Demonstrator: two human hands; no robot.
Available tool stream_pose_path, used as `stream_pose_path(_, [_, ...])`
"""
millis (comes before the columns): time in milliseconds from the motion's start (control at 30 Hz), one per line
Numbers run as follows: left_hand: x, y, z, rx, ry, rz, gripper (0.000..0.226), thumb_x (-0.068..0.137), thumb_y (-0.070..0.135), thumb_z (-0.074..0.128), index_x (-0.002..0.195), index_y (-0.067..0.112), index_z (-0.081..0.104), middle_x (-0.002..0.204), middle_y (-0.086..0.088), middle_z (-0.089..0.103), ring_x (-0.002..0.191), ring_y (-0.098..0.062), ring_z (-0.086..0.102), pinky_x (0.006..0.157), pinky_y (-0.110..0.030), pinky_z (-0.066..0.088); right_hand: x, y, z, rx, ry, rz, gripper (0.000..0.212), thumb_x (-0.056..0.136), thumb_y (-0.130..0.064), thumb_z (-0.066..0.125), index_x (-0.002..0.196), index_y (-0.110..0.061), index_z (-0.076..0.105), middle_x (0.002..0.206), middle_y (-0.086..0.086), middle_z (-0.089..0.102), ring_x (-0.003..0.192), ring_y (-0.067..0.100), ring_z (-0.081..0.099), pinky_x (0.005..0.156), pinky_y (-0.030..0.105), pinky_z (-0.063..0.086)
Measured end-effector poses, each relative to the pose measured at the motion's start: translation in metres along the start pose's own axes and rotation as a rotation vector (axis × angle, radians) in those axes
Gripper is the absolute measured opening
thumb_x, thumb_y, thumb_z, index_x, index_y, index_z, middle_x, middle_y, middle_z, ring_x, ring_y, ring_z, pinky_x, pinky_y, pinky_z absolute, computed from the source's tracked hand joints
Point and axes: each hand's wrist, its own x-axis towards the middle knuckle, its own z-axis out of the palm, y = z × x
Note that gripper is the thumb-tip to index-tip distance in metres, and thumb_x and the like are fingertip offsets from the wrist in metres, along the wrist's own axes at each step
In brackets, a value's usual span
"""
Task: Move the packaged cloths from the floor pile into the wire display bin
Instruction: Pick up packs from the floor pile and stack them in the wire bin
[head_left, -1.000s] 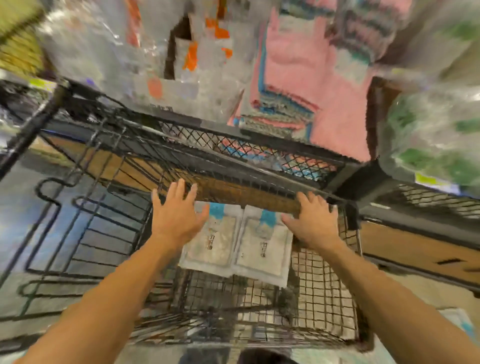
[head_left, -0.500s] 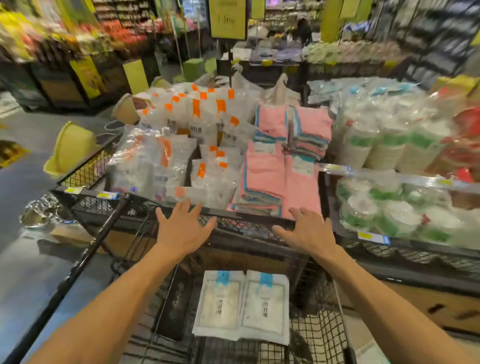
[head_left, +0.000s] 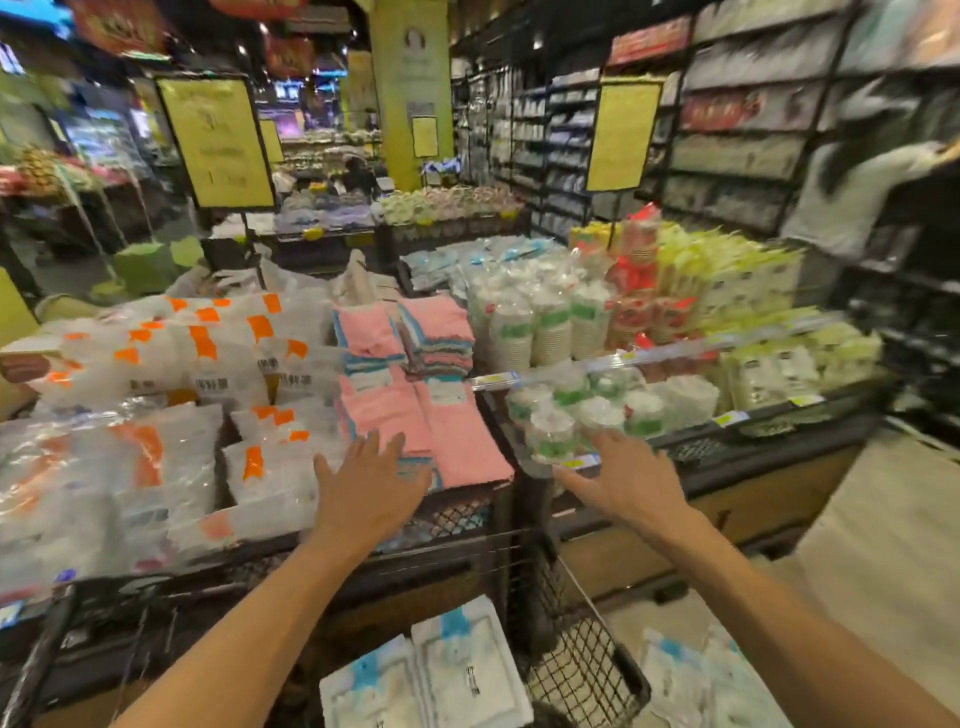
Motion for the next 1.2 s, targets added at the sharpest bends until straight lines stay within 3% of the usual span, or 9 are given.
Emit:
stream_pose_path(133, [-0.011,0.045,0.009,-0.010,-0.002,0.145,0.069,0.100,0.067,0.028,0.160,0.034,0.022,0.170,-0.001,0.015,0.157,-0.023,0.013,0.122,-0.064,0.010,-0.045,0.049,-0.020,-0.008,-0.010,0.150,0.091,0.081,-0.089,0.042,0.154,-0.033,0.040,0.158,-0.003,0.044,0.143,0.028,0.044,0.114,0.059,0.037])
stream_pose_path(333, [-0.032,0.112,0.017,-0.017,-0.033,0.317,0.072,0.099,0.070,0.027,0.161,0.034,0.020,0.171,-0.001,0.013,0.157,-0.022,0.011,0.122,-0.065,0.007,-0.117,0.115,-0.036,0.033,0.054,0.351,0.097,0.079,-0.089,0.040,0.155,-0.030,0.038,0.161,-0.001,0.042,0.144,0.029,0.044,0.116,0.056,0.038])
stream_pose_path(467, [-0.050,0.164,0.031,-0.045,-0.041,0.411,0.072,0.097,0.071,0.031,0.159,0.034,0.028,0.168,-0.001,0.022,0.155,-0.023,0.019,0.122,-0.065,0.009,-0.167,0.162,-0.043,0.045,0.101,0.442,0.087,0.088,-0.079,0.047,0.156,-0.025,0.039,0.160,0.002,0.043,0.144,0.027,0.044,0.114,0.047,0.042])
stream_pose_path(667, [-0.080,0.251,0.050,-0.012,-0.094,0.567,0.076,0.096,0.075,0.027,0.160,0.035,0.025,0.169,-0.001,0.021,0.155,-0.025,0.019,0.122,-0.063,0.012,-0.237,0.237,-0.061,0.020,0.104,0.600,0.084,0.088,-0.079,0.047,0.153,-0.027,0.041,0.155,0.002,0.050,0.138,0.028,0.049,0.112,0.053,0.043])
stream_pose_path(933, [-0.132,0.360,0.094,0.032,-0.217,0.656,0.078,0.097,0.074,0.029,0.162,0.033,0.020,0.169,-0.003,0.020,0.154,-0.027,0.022,0.121,-0.066,0.013,-0.334,0.350,-0.071,0.048,0.088,0.759,0.086,0.090,-0.077,0.049,0.158,-0.027,0.035,0.161,0.003,0.043,0.144,0.030,0.044,0.115,0.053,0.040])
stream_pose_path(1200, [-0.180,0.439,0.144,0.096,-0.298,0.723,0.075,0.099,0.070,0.031,0.162,0.030,0.023,0.169,-0.005,0.021,0.154,-0.028,0.024,0.122,-0.065,0.013,-0.404,0.435,-0.048,0.105,0.039,0.921,0.086,0.089,-0.077,0.049,0.156,-0.024,0.038,0.154,0.005,0.051,0.136,0.032,0.052,0.108,0.051,0.046])
